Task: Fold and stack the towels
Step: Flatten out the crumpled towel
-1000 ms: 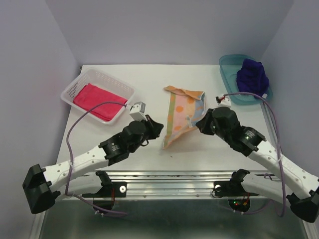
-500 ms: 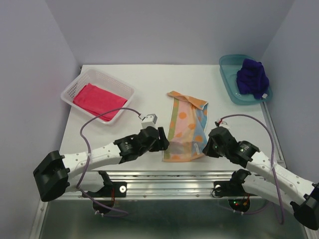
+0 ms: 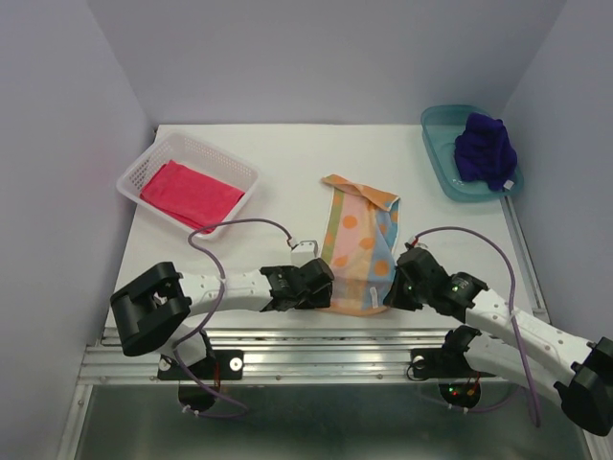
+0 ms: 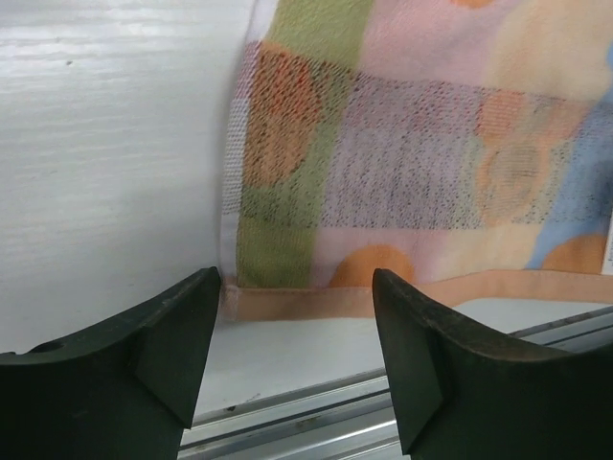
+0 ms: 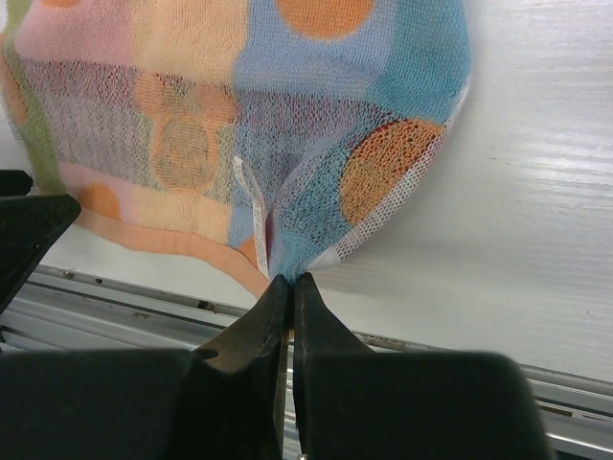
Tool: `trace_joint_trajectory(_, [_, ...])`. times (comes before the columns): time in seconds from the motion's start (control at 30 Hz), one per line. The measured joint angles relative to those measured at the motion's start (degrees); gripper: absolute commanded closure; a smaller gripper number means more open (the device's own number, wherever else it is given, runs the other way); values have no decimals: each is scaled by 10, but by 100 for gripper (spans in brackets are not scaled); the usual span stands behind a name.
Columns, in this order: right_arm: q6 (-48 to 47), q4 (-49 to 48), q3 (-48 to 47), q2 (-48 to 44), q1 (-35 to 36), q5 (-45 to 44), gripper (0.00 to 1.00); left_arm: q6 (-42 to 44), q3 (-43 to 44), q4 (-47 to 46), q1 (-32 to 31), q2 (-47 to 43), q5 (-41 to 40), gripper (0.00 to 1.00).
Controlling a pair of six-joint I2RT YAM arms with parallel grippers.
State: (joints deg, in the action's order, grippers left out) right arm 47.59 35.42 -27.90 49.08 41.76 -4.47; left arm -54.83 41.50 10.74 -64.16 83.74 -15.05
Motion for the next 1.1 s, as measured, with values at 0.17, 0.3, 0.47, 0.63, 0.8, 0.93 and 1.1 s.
trace_joint_trajectory(0.17, [0,-1,0,-1,0,0,99,-15,7,41,-4,0,-13,29])
trace_joint_trajectory(0.3, [0,-3,0,-1,0,0,99,-21,15,71,-10,5,-23,31])
trace_joint_trajectory(0.47, [0,-5,0,-1,0,0,99,-25,41,102,-18,31,-39,39])
trace_joint_trajectory(0.63, [0,-10,0,-1,0,0,99,-32,79,145,-35,71,-64,52])
trace_joint_trajectory(0.8, [0,-12,0,-1,0,0,99,-49,83,151,-41,78,-70,71])
trace_joint_trajectory(0.93, [0,-15,5,-5,0,0,99,-63,75,130,-41,73,-64,100])
trace_joint_trajectory(1.1, [-9,-19,7,-9,0,1,99,-72,70,126,-41,66,-66,100])
